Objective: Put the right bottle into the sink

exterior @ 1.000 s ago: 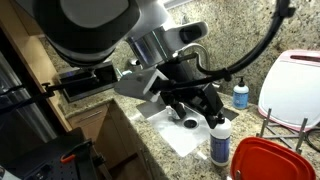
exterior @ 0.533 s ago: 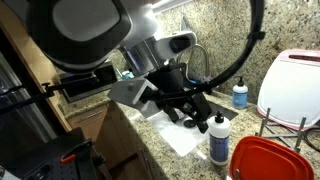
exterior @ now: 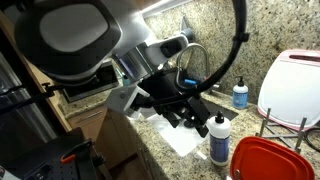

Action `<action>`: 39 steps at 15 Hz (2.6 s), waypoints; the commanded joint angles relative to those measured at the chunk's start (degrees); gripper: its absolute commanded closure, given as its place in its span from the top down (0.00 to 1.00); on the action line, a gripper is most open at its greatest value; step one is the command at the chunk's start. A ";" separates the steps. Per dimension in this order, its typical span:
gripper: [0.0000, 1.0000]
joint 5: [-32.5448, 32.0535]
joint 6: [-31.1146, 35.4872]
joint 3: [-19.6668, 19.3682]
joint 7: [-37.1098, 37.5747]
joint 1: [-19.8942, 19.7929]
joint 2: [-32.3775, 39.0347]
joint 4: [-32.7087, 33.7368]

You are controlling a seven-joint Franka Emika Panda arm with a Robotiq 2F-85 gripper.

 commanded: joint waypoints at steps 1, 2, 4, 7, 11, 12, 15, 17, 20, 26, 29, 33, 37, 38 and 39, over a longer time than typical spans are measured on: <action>1.00 1.96 3.05 10.73 2.16 -9.70 -6.19 -0.47; 1.00 2.63 3.24 14.41 2.01 -13.10 -6.63 -0.15; 1.00 4.75 3.91 22.38 2.36 -20.09 -8.84 0.74; 1.00 8.13 5.89 35.85 3.99 -31.50 -13.82 3.06; 1.00 16.16 7.50 42.18 4.99 -33.11 -21.44 6.06; 1.00 17.88 6.91 42.69 5.14 -32.52 -22.81 6.86; 1.00 19.04 5.72 42.47 2.62 -32.19 -21.51 6.25; 1.00 19.52 5.73 43.04 3.19 -31.90 -22.98 7.18; 1.00 19.63 5.69 42.97 3.54 -31.56 -23.23 7.23; 1.00 22.76 15.65 40.52 6.26 -28.66 -29.01 7.78; 1.00 25.85 21.42 39.79 8.22 -27.19 -32.63 7.82; 1.00 29.42 17.59 36.25 10.46 -21.31 -33.76 10.85; 1.00 28.53 17.43 36.08 10.47 -20.75 -32.79 10.91; 1.00 28.72 17.42 35.95 10.98 -20.21 -33.11 11.03; 1.00 28.78 17.42 35.93 11.12 -19.95 -33.35 11.07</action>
